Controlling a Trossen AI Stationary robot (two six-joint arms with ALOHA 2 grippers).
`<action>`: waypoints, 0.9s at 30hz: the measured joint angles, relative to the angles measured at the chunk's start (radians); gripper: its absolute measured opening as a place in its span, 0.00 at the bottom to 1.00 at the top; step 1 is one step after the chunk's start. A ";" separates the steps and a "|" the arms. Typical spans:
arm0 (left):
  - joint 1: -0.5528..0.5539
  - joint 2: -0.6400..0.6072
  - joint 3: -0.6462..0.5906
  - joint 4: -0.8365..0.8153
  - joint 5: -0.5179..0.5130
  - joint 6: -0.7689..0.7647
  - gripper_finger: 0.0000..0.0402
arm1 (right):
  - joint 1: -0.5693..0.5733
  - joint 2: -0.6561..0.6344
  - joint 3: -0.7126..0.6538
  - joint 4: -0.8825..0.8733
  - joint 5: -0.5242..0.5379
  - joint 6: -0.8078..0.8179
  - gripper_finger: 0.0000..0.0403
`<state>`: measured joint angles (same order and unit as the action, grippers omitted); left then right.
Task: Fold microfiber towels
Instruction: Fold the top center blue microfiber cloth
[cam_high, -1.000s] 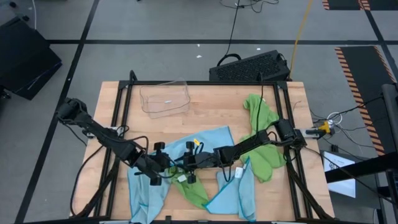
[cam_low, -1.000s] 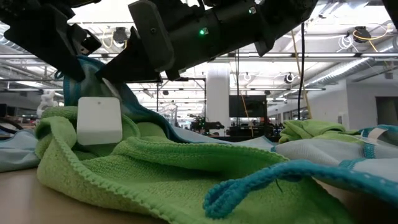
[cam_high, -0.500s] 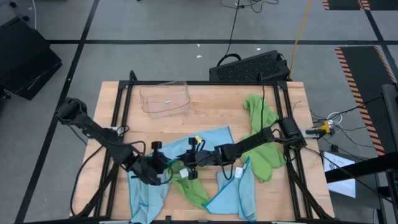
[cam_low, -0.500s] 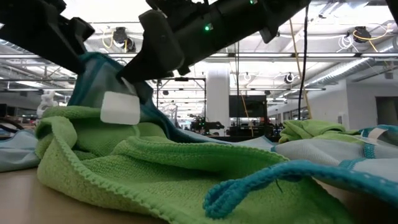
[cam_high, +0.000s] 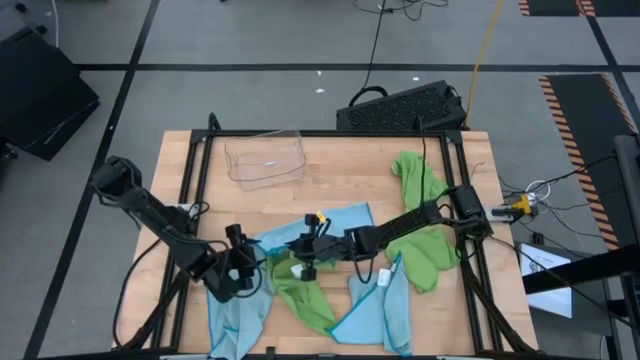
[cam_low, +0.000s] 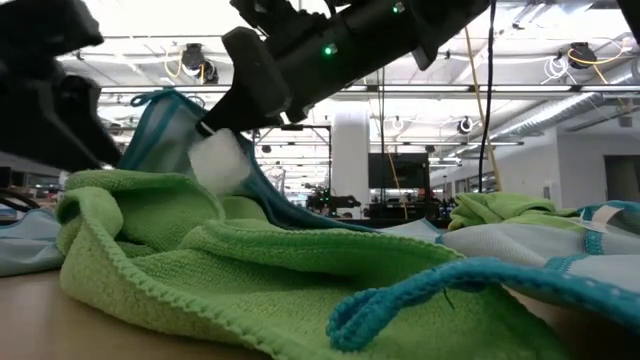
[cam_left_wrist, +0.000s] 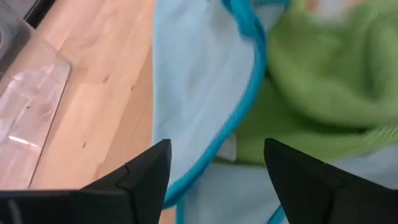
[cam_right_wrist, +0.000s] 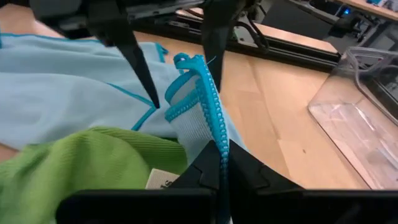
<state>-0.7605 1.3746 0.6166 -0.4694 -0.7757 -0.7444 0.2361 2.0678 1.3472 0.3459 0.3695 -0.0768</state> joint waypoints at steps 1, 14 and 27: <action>0.000 0.000 -0.012 0.000 0.000 0.000 0.64 | -0.003 0.000 0.000 0.000 0.000 0.007 0.01; 0.030 0.000 -0.144 0.046 -0.013 -0.018 0.52 | -0.021 0.000 0.000 0.000 -0.004 0.036 0.01; 0.042 0.000 -0.191 0.150 -0.011 0.059 0.26 | -0.020 0.000 0.000 0.000 -0.005 0.039 0.01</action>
<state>-0.7181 1.3746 0.4252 -0.3195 -0.7868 -0.6857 0.2157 2.0678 1.3472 0.3458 0.3645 -0.0380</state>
